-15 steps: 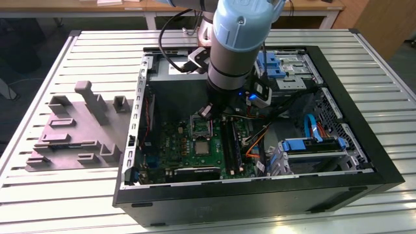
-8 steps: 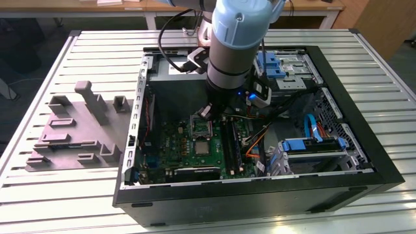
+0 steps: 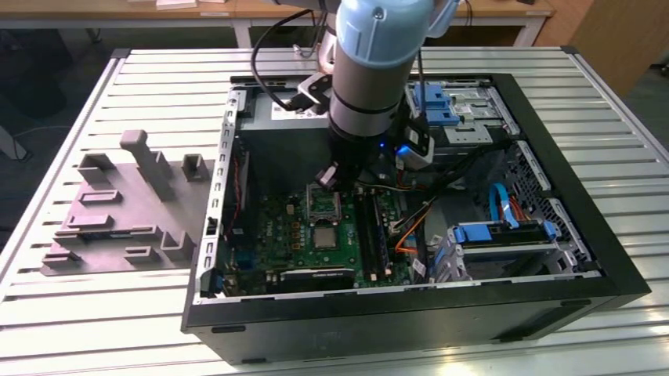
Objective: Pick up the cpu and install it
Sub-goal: 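Close the cpu cover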
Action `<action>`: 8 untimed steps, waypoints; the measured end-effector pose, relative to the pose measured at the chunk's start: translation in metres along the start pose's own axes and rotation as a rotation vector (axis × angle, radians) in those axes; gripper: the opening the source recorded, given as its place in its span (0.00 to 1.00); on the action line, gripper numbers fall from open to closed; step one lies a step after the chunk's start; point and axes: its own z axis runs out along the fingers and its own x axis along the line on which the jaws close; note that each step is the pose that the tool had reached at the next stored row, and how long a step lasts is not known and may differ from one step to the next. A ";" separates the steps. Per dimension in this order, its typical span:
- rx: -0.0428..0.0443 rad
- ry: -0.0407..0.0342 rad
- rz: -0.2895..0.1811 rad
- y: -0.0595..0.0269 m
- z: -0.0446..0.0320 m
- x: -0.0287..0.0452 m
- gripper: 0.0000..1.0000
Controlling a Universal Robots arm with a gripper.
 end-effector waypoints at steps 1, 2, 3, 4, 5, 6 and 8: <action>0.0025 0.0023 0.000 0.0006 -0.0010 -0.0003 0.11; 0.0051 0.0046 0.000 0.0012 -0.0023 -0.0007 0.11; 0.0072 0.0067 0.000 0.0016 -0.0038 -0.0009 0.11; 0.0088 0.0082 0.000 0.0021 -0.0052 -0.0013 0.11; 0.0103 0.0096 0.001 0.0026 -0.0067 -0.0016 0.11; 0.0113 0.0104 0.000 0.0030 -0.0082 -0.0020 0.11; 0.0134 0.0123 0.001 0.0041 -0.0116 -0.0027 0.11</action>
